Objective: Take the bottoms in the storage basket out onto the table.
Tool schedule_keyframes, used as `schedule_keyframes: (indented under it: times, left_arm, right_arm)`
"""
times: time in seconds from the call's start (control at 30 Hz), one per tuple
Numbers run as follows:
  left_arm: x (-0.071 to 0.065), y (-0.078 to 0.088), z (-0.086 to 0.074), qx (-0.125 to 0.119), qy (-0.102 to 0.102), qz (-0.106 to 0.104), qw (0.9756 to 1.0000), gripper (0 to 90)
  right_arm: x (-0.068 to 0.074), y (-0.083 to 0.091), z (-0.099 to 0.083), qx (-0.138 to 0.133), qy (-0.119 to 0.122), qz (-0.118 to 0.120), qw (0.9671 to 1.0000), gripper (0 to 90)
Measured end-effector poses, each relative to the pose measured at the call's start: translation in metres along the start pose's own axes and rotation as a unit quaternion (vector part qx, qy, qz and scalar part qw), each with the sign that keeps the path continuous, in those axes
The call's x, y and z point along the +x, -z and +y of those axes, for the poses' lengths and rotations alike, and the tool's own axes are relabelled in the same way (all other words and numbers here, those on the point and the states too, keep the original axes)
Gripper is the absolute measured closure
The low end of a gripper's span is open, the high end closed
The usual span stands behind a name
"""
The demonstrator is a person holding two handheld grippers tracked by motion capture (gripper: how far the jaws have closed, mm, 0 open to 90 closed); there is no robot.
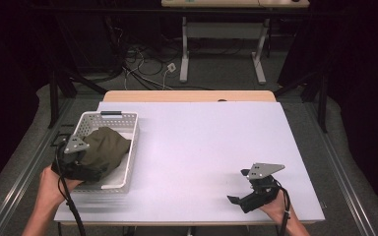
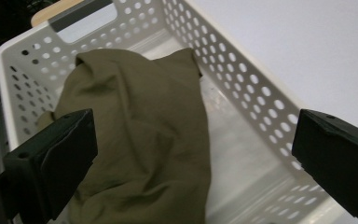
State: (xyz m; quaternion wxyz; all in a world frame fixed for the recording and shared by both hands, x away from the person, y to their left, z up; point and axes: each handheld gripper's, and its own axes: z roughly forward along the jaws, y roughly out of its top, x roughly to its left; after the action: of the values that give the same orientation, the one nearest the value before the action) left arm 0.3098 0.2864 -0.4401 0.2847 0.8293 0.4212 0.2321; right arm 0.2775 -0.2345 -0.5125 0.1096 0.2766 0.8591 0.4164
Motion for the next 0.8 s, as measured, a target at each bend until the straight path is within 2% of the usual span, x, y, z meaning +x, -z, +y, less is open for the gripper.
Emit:
schedule_keyframes:
  times: [0.2, 0.33, 0.37, 0.4, 0.53, 0.67, 0.8]
  left_arm:
    - [0.014, -0.001, 0.004, 0.014, 0.008, 0.011, 0.9998, 0.0]
    - [0.021, -0.002, 0.004, 0.032, 0.014, 0.013, 0.9993, 0.0]
    - [0.021, -0.003, 0.004, 0.034, 0.017, 0.018, 0.9991, 0.0]
    - [0.023, -0.004, 0.003, 0.047, 0.02, 0.017, 0.9985, 0.0]
    - [0.026, -0.007, 0.001, 0.056, 0.025, 0.017, 0.998, 0.0]
    - [0.028, -0.01, 0.0, 0.085, 0.032, 0.013, 0.9958, 0.0]
    - [0.029, -0.015, -0.003, 0.101, 0.035, 0.014, 0.9942, 0.0]
  right_arm:
    - [0.0, 0.0, 0.0, 0.0, 0.0, 0.0, 1.0, 0.0]
    - [0.0, -0.001, -0.001, 0.001, -0.001, 0.002, 1.0, 0.0]
    - [0.0, -0.001, -0.001, 0.001, 0.0, 0.003, 1.0, 0.0]
    - [0.0, -0.001, 0.0, 0.002, 0.002, 0.003, 1.0, 0.0]
    - [0.0, -0.001, 0.0, 0.002, 0.0, 0.001, 1.0, 0.0]
    - [0.0, -0.001, -0.001, 0.002, 0.002, 0.002, 1.0, 0.0]
    - [0.001, -0.001, -0.001, 0.001, 0.0, 0.002, 1.0, 0.0]
